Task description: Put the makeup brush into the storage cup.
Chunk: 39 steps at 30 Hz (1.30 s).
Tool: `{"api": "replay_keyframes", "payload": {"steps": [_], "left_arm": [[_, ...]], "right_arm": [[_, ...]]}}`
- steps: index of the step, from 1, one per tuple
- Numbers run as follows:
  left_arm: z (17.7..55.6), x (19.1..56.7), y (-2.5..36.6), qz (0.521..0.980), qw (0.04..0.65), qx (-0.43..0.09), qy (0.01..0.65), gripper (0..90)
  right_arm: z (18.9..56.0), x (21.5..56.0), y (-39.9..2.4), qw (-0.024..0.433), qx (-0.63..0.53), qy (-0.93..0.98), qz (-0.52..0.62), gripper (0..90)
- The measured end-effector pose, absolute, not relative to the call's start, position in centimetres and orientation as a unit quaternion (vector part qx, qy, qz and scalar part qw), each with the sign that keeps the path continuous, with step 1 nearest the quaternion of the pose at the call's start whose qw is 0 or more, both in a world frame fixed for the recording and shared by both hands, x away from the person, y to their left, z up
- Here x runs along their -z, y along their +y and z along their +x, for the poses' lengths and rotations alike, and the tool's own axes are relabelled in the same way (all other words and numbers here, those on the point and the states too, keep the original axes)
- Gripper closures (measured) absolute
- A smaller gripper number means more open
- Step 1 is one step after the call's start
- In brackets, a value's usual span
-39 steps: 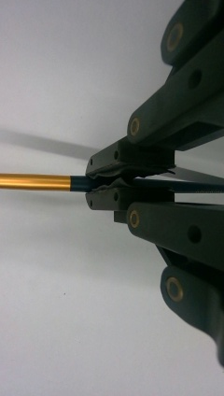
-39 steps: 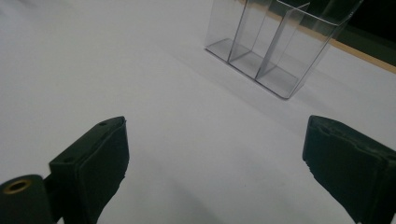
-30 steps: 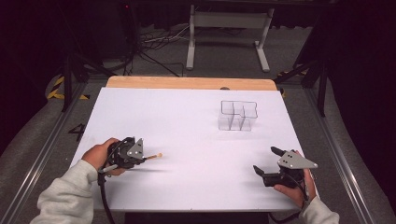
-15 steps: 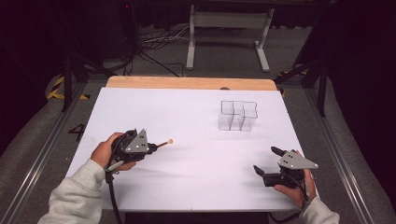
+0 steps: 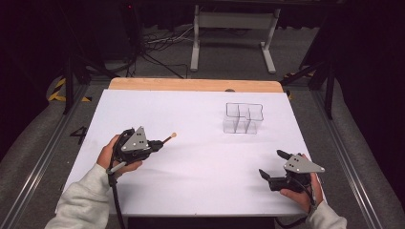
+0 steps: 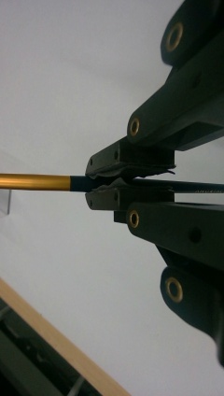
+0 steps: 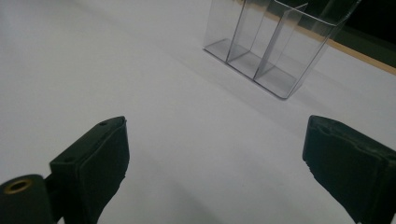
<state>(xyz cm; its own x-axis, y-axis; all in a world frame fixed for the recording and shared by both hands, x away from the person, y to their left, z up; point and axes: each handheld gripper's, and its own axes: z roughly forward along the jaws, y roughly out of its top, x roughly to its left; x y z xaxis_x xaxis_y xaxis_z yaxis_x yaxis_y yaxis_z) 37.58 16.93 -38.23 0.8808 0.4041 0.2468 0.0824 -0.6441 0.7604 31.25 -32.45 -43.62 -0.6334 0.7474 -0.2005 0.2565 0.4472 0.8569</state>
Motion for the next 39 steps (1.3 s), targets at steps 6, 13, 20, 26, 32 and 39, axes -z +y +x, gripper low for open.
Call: {"api": "replay_keyframes", "payload": {"steps": [6, 13, 20, 26, 32, 39], "left_arm": [[37.6, 38.5, 17.4, 0.863, 0.426, -0.22, 0.162, 83.2], [37.8, 39.2, 18.1, 0.846, 0.443, -0.229, 0.188, 83.1], [37.8, 39.4, 18.9, 0.823, 0.472, -0.242, 0.202, 83.1], [37.8, 39.9, 19.5, 0.806, 0.496, -0.24, 0.217, 83.1], [37.6, 40.2, 19.9, 0.788, 0.522, -0.239, 0.221, 83.1], [37.8, 40.2, 19.8, 0.772, 0.547, -0.236, 0.223, 83.1]], "right_arm": [[31.3, 43.7, -32.4, 0.292, -0.421, 0.8, 0.314, 8.0], [31.3, 43.7, -32.4, 0.292, -0.42, 0.8, 0.313, 8.0], [31.3, 43.7, -32.4, 0.293, -0.418, 0.801, 0.313, 8.0], [31.3, 43.8, -32.4, 0.296, -0.418, 0.8, 0.313, 7.9], [31.4, 43.8, -32.5, 0.302, -0.419, 0.796, 0.316, 7.8], [31.4, 43.8, -32.5, 0.304, -0.421, 0.792, 0.32, 7.7]]}}
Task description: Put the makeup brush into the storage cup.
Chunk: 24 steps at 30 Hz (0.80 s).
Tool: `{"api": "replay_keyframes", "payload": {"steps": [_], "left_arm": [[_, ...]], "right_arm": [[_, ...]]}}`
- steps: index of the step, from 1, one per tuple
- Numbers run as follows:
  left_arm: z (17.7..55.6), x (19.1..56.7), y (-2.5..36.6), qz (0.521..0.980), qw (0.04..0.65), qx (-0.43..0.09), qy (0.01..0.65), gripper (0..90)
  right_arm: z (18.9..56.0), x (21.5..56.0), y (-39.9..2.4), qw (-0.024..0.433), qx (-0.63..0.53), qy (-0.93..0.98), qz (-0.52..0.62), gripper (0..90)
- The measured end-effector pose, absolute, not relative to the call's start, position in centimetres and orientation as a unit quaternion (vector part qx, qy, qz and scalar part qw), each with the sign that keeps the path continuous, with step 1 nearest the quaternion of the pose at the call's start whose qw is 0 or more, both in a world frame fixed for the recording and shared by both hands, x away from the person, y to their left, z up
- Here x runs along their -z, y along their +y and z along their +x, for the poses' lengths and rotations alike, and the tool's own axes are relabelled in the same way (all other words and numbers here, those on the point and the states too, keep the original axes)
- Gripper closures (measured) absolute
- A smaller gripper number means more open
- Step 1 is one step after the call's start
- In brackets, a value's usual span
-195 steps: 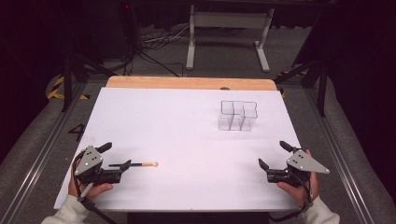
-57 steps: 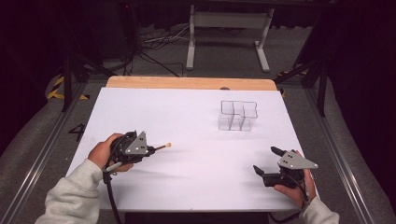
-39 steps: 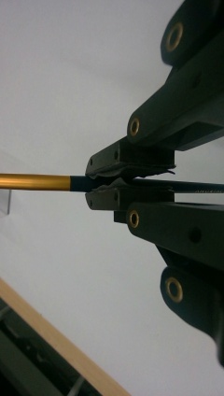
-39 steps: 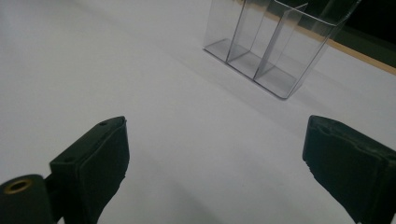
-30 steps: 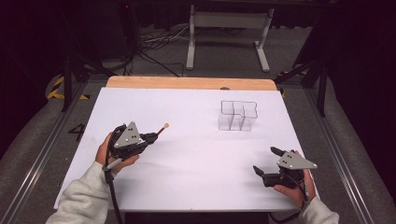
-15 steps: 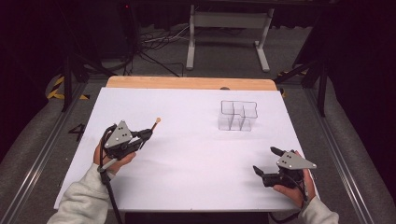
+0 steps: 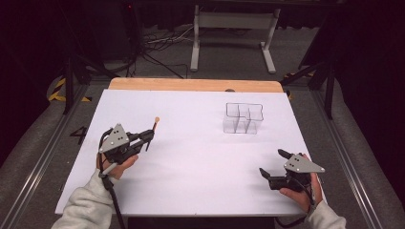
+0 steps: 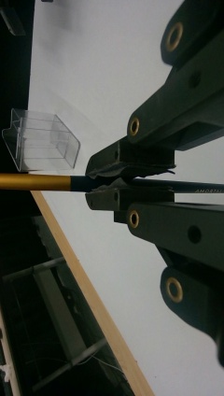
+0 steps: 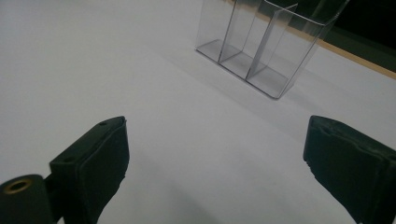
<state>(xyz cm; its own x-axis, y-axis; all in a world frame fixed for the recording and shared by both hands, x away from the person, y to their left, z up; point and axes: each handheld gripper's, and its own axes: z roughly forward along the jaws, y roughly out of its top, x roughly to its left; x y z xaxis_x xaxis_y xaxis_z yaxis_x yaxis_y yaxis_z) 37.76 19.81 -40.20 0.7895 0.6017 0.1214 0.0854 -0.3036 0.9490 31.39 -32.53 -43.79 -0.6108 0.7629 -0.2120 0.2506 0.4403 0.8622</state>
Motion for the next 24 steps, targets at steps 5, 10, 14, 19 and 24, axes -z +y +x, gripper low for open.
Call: {"api": "replay_keyframes", "payload": {"steps": [5, 10, 14, 19, 24], "left_arm": [[38.3, 40.1, 19.4, 0.764, 0.56, -0.231, 0.225, 83.1], [38.6, 39.9, 18.8, 0.762, 0.563, -0.23, 0.22, 83.1], [38.8, 39.7, 18.2, 0.756, 0.573, -0.229, 0.217, 83.1], [39.0, 39.6, 17.2, 0.758, 0.577, -0.223, 0.206, 83.1], [39.2, 39.7, 16.3, 0.757, 0.584, -0.216, 0.2, 83.1]], "right_arm": [[31.5, 43.8, -32.5, 0.305, -0.424, 0.789, 0.324, 7.7], [31.8, 43.9, -32.2, 0.298, -0.433, 0.784, 0.33, 7.4], [32.1, 43.8, -31.8, 0.295, -0.439, 0.784, 0.326, 6.8], [32.5, 43.6, -31.4, 0.294, -0.456, 0.773, 0.33, 6.7], [33.1, 43.3, -31.1, 0.293, -0.471, 0.763, 0.332, 6.4]]}}
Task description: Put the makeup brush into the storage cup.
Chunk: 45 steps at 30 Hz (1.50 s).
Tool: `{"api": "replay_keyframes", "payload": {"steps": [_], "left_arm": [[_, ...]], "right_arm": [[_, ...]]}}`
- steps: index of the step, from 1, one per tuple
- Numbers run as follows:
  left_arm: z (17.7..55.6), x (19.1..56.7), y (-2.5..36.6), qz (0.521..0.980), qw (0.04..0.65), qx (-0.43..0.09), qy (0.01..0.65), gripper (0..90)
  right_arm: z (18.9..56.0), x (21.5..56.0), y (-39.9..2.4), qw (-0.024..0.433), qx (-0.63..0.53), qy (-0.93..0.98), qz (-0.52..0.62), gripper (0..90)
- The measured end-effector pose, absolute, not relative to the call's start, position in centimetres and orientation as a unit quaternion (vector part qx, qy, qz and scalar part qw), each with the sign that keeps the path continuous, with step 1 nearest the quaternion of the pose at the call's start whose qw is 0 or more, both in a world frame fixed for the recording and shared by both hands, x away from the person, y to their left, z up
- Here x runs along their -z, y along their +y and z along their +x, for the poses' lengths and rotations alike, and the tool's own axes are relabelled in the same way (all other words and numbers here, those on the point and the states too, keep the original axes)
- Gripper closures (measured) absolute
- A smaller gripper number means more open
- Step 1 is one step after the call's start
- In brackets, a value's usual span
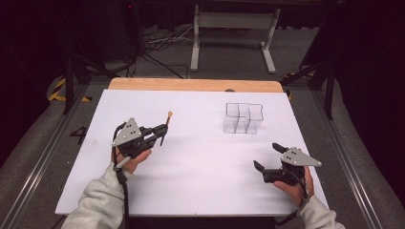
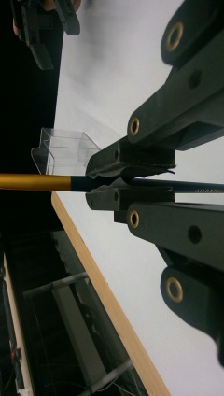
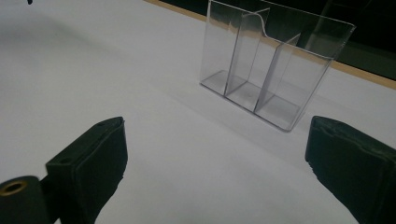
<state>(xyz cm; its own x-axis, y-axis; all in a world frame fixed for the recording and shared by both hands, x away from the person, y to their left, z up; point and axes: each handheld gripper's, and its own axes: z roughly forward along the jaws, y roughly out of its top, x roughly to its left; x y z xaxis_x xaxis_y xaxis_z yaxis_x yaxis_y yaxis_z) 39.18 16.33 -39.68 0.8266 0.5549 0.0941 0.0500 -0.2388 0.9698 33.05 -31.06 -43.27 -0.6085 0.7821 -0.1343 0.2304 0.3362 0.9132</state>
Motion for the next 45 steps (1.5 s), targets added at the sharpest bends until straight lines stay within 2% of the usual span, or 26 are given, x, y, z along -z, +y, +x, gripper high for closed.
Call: {"api": "replay_keyframes", "payload": {"steps": [18, 41, 45], "left_arm": [[40.0, 40.4, 13.6, 0.756, 0.603, -0.175, 0.182, 83.1], [40.5, 40.5, 10.7, 0.761, 0.608, -0.16, 0.158, 83.0], [40.5, 40.6, 10.3, 0.759, 0.612, -0.154, 0.158, 83.0]], "right_arm": [[34.5, 42.0, -28.8, 0.306, -0.509, 0.747, 0.301, 7.1], [36.3, 40.5, -24.1, 0.296, -0.528, 0.75, 0.267, 6.8], [36.5, 40.3, -23.4, 0.284, -0.536, 0.753, 0.257, 4.8]]}}
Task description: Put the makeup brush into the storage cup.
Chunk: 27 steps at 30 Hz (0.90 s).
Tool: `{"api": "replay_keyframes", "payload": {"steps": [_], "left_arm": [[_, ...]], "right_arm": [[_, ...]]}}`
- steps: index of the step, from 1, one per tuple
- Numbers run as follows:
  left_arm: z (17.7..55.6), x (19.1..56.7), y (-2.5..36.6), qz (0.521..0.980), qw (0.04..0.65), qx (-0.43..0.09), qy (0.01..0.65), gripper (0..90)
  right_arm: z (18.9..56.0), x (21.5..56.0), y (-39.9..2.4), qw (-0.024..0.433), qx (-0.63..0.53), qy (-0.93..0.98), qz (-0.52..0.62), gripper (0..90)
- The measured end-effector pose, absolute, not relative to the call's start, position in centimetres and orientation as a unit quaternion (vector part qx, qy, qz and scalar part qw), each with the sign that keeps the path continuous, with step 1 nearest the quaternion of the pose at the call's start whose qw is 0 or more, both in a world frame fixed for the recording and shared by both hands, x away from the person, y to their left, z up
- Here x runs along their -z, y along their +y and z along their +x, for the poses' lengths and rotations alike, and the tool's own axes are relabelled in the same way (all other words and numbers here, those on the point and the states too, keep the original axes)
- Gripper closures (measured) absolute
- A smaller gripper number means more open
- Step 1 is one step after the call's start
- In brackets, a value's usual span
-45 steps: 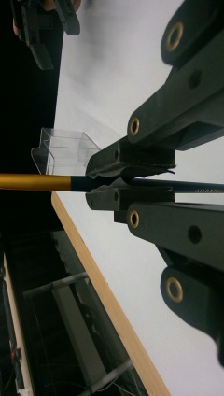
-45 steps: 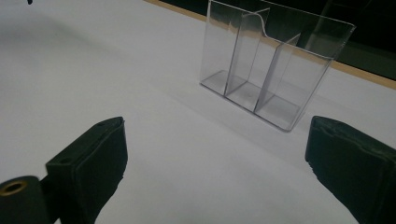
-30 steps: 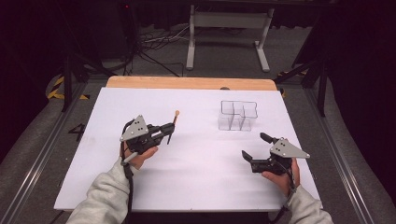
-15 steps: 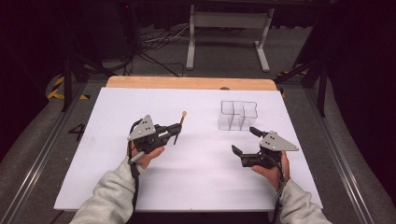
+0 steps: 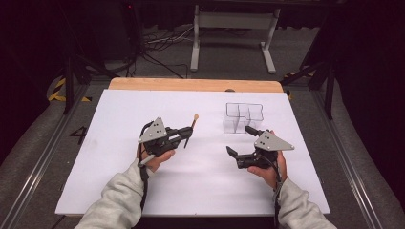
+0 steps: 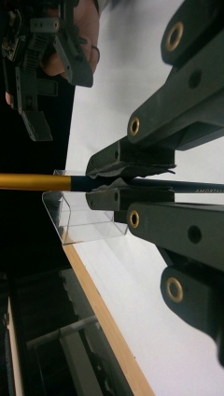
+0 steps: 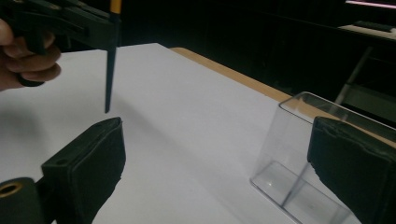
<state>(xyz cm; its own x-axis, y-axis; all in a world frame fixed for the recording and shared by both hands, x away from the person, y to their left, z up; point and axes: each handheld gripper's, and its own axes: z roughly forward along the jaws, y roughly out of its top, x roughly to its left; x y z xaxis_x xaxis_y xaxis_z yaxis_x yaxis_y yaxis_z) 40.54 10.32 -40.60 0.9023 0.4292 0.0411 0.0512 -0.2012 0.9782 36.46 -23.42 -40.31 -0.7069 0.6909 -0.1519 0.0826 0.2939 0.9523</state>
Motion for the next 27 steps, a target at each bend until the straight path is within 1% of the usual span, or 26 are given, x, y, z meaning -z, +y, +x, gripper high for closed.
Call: {"api": "replay_keyframes", "payload": {"steps": [6, 18, 19, 20, 23, 27], "left_arm": [[40.4, 40.6, 9.8, 0.758, 0.615, -0.15, 0.156, 83.0], [39.9, 41.4, 8.3, 0.747, 0.636, -0.13, 0.14, 83.0], [39.8, 41.6, 8.2, 0.748, 0.638, -0.121, 0.136, 83.0], [39.7, 41.7, 8.0, 0.746, 0.641, -0.119, 0.136, 83.0], [39.7, 41.9, 7.9, 0.745, 0.643, -0.116, 0.134, 82.9], [39.6, 42.2, 7.6, 0.742, 0.647, -0.111, 0.133, 82.9]], "right_arm": [[36.6, 40.1, -22.3, 0.287, -0.549, 0.742, 0.257, 3.7], [37.2, 39.8, -20.7, 0.257, -0.582, 0.726, 0.26, 4.4], [37.2, 39.8, -20.5, 0.254, -0.585, 0.725, 0.26, 5.0], [37.2, 39.8, -20.4, 0.251, -0.587, 0.724, 0.261, 7.5], [37.2, 39.7, -20.2, 0.239, -0.594, 0.723, 0.258, 10.1], [37.3, 39.7, -19.8, 0.227, -0.601, 0.722, 0.256, 10.4]]}}
